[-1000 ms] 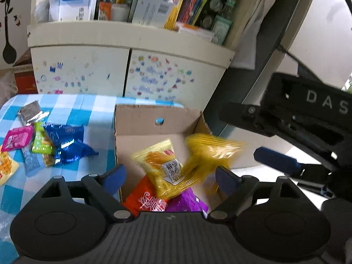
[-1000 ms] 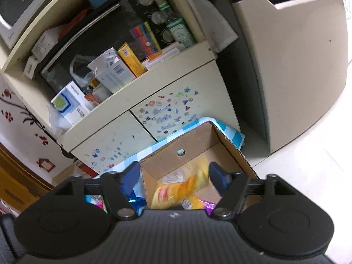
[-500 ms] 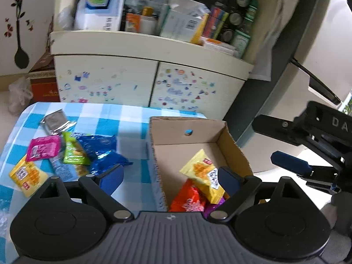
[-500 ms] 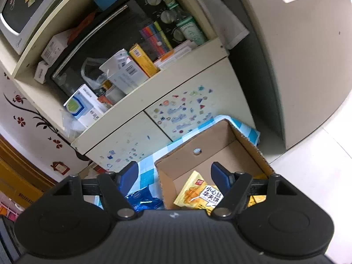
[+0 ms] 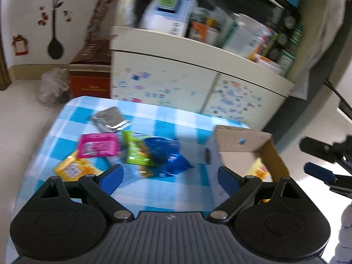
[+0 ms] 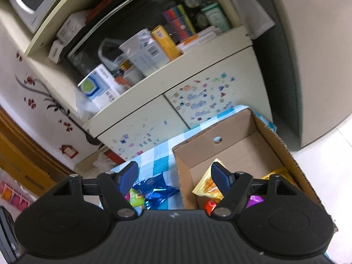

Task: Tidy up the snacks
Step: 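Move both tools back over the remaining snacks on the table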

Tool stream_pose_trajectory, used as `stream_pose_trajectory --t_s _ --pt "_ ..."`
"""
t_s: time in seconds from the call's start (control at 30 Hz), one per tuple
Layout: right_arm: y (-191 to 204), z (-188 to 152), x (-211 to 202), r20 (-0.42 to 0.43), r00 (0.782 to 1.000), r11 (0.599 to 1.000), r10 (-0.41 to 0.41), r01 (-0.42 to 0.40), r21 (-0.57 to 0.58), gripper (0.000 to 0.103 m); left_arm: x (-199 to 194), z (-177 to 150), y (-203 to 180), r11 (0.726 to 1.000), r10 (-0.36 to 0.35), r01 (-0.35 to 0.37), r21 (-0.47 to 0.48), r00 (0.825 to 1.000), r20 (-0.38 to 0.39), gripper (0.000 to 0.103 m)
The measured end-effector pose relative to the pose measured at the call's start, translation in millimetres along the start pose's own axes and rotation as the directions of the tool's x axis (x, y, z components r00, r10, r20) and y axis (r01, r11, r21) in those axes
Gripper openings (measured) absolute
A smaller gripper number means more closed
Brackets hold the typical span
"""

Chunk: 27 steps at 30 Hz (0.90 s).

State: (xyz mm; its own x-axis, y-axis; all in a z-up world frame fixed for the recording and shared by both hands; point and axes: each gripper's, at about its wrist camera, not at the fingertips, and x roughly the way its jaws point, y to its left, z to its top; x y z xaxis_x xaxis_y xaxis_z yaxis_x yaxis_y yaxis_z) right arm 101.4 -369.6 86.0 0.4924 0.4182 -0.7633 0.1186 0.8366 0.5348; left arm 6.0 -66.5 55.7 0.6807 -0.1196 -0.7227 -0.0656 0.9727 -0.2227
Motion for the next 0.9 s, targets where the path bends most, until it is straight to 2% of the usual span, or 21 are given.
stream_pose_trajectory --t_s 0.23,0.53,0.9 --pt "20.5 -9.3 11.3 -0.033 0.999 0.996 0.030 -0.032 -0.077 0.074 -5.4 4.6 45.4 0.998 0.062 -0.062 -0.027 0.998 0.005 0.095" --pt "49.9 -27.3 26.4 -0.092 0.993 0.974 0.071 -0.089 -0.207 0.074 5.7 -1.1 95.4 0.988 0.146 -0.147 -0.051 0.989 -0.033 0.095" --pt "67.4 -45.8 49.7 -0.175 0.979 0.961 0.108 -0.148 -0.235 0.075 50.3 -4.9 135.9 0.968 0.214 -0.226 -0.111 0.971 -0.111 0.096"
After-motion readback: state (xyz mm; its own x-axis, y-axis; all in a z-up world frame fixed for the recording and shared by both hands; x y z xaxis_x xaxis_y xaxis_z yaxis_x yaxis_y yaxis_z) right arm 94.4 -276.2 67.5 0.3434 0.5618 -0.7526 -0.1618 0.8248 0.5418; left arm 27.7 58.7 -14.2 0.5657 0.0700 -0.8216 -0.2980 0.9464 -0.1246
